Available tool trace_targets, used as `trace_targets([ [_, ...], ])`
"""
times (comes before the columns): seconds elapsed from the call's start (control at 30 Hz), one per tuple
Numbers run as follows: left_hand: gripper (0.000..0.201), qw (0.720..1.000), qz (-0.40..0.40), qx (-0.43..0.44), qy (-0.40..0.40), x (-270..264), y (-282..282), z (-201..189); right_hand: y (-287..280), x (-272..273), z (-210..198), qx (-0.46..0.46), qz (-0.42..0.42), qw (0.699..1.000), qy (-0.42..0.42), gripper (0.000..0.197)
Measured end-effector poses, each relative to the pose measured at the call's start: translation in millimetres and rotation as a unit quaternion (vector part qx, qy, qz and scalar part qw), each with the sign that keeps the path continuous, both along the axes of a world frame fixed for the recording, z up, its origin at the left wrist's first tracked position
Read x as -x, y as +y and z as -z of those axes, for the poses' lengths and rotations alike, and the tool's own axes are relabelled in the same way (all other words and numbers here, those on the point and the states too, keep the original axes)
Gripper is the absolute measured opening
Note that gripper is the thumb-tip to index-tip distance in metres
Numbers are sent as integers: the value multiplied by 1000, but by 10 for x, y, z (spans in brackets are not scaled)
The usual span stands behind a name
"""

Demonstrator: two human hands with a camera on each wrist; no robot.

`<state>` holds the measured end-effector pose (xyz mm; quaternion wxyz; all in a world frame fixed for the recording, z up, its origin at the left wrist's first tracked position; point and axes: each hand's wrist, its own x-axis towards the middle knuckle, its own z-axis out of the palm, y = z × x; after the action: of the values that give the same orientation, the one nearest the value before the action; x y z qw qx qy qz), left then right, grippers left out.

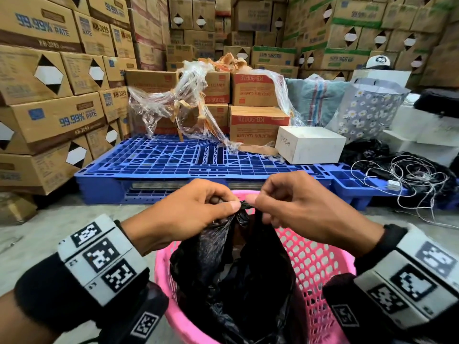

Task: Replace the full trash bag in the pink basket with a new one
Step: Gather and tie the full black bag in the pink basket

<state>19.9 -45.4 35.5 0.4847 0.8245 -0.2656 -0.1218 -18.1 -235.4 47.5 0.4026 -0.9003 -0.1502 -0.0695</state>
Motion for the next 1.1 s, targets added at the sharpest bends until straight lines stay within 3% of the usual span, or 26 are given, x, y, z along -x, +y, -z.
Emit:
trace_targets([
  [0.07, 20, 1000, -3, 22, 11, -6, -18, 8, 70, 39, 17, -26, -31, 998, 38, 29],
  [0.23, 15, 998, 6, 69, 1, 1, -6, 3, 85, -3, 63, -85, -29, 996, 22, 10],
  [0.37, 8, 986, 17, 33, -162, -6, 55, 24, -94, -8, 74, 73, -39, 996, -43, 13],
  [0.43, 11, 961, 22, -44, -273, -97, 192, 54, -317, -15, 146, 170, -21, 983, -65, 19],
  [0.57, 19, 888, 37, -247, -386, -241, 442, 232, -804, 18, 340, 286, 25, 957, -29, 40],
  [0.77, 13, 778, 6, -504, -374, -262, 413, 425, -1084, 82, 485, 341, 58, 938, 33, 41],
  [0.87, 11, 745, -11, -564, -357, -244, 362, 477, -1110, 95, 411, 361, 83, 925, 87, 38],
  [1.0, 17, 766, -42, -542, -343, -296, 360, 401, -1110, 104, 372, 367, 121, 919, 82, 37],
  [1.07, 17, 799, -49, -513, -311, -321, 420, 290, -1069, 100, 284, 299, 103, 946, 75, 34],
  [1.1, 17, 832, -53, -480, -273, -321, 433, 232, -1021, 101, 224, 255, 89, 960, 74, 33],
])
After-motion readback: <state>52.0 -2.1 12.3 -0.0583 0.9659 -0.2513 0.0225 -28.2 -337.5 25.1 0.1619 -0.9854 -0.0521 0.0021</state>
